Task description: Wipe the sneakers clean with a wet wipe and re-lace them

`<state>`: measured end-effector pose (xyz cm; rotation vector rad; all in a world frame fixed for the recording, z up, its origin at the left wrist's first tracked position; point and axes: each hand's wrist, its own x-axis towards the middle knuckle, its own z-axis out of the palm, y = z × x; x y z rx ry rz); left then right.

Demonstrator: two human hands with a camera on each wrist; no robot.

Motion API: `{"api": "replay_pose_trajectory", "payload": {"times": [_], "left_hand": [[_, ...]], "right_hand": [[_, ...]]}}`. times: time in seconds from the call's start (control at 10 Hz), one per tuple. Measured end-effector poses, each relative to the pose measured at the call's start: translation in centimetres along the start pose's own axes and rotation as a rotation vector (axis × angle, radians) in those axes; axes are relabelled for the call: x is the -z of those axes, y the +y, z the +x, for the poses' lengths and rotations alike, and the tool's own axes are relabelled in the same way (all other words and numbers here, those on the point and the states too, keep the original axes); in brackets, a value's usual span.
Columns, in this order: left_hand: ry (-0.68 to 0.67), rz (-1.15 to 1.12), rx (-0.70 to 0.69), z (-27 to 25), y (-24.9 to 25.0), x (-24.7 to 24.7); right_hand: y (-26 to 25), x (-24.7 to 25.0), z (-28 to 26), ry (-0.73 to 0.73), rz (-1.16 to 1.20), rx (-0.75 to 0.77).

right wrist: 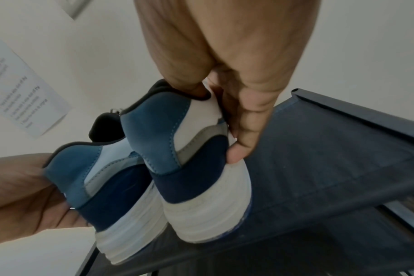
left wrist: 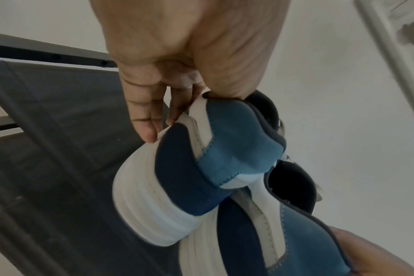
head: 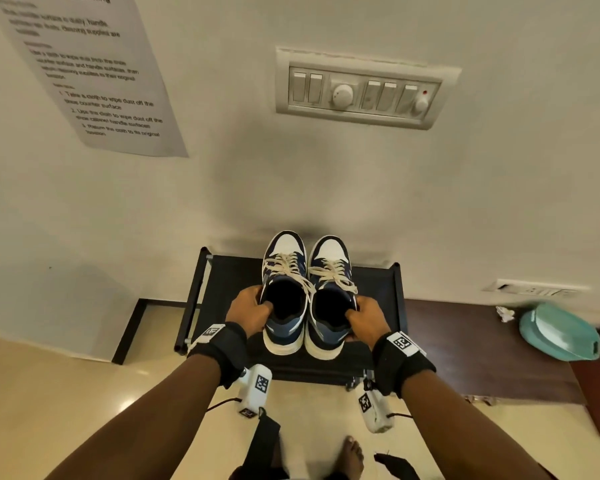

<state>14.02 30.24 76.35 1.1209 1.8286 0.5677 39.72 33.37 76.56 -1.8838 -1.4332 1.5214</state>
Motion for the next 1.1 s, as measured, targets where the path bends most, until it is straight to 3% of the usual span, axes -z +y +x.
{"api": "replay_pose_trajectory", "payload": {"times": [0.2, 0.4, 0.8, 1.0, 1.1], "left_hand": [[-0.054, 0.016, 0.039, 1.7, -1.1, -0.6], [-0.167, 0.029, -0.024, 2.8, -2.6, -0.7], [-0.138, 0.045, -0.035, 0.7, -3.1, -1.6], [-0.142, 0.041, -0.042, -1.6, -2.2, -1.5], [-0.079, -0.022, -0.068, -2.9, -1.7, -1.1]], "right_hand": [[0.1, -0.9, 1.6, -0.011, -0.006, -0.071], [2.9, -1.8, 3.4, 0.032, -0.039, -0.097], [2.9, -2.1, 0.6, 0.033, -0.102, -0.009], [2.6, -1.5, -2.5, -0.002, -0.008, -0.024], [3.0, -0.7, -3.7, 0.010, -0.042, 0.022]]}}
